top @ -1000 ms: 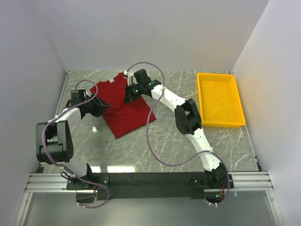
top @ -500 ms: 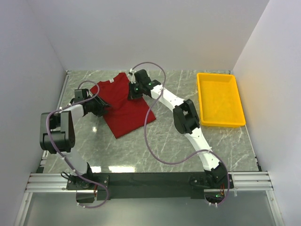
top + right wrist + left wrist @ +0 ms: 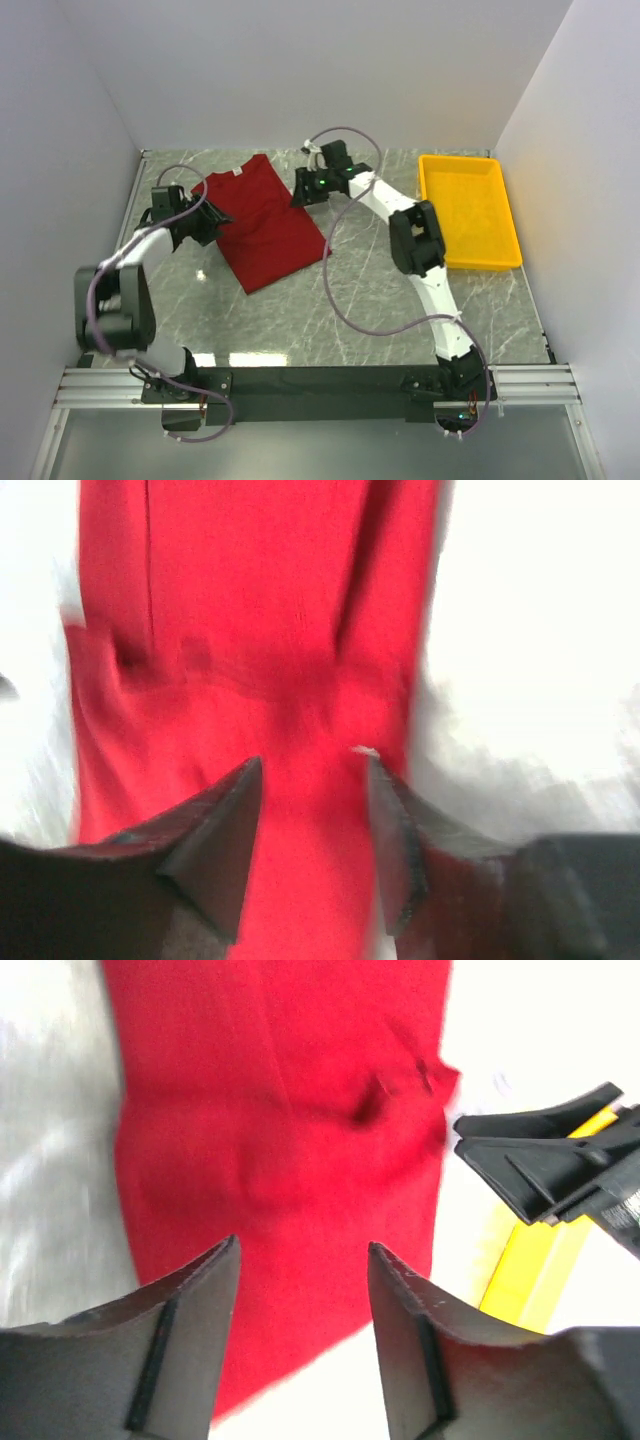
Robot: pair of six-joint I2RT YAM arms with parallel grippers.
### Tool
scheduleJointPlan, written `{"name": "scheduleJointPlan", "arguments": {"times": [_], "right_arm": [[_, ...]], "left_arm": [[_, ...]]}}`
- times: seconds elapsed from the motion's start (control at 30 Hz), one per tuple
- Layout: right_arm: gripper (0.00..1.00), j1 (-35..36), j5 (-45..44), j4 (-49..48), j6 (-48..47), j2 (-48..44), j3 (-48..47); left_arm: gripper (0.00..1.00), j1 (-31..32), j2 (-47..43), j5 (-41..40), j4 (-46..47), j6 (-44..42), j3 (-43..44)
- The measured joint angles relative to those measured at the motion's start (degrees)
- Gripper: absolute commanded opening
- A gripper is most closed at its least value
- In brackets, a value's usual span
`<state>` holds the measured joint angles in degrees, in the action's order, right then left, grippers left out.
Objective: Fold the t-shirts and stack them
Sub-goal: Fold the tshirt
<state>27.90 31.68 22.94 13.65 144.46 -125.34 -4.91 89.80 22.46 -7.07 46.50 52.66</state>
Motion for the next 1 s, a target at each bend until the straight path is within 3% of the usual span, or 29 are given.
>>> {"name": "scheduleJointPlan", "arguments": {"times": [0.1, 0.23, 0.43, 0.6, 0.77, 1.0], "right_arm": [[0.60, -2.73, 4.66, 1.51, -9.62, -8.22, 10.88], [0.60, -5.31, 7.04, 6.60, -21.09, -19.58, 19.89], [0.60, -5.92, 8.13, 6.91, -24.81, -32.94, 36.61], [0.60, -5.95, 7.13, 7.30, -21.97, -30.84, 41.83], [0.59, -5.97, 7.02, 6.49, -18.99, -29.59, 42.86], [0.59, -5.99, 8.66, 3.21, -15.63, -29.57, 45.20]], "left_arm": [[0.68, 1.11, -12.26, -1.84, -2.40, -0.13, -6.16], [0.71, 3.67, -27.23, -2.84, -4.15, 3.50, -16.57], [0.70, 7.58, -39.82, -3.34, -8.00, 12.94, -33.03], [0.66, 7.85, -40.57, -4.13, -8.11, 16.22, -35.54], [0.56, 7.93, -34.56, -4.68, -4.70, 17.46, -35.52], [0.53, 8.02, -30.05, -5.44, -0.52, 18.60, -35.52]]}}
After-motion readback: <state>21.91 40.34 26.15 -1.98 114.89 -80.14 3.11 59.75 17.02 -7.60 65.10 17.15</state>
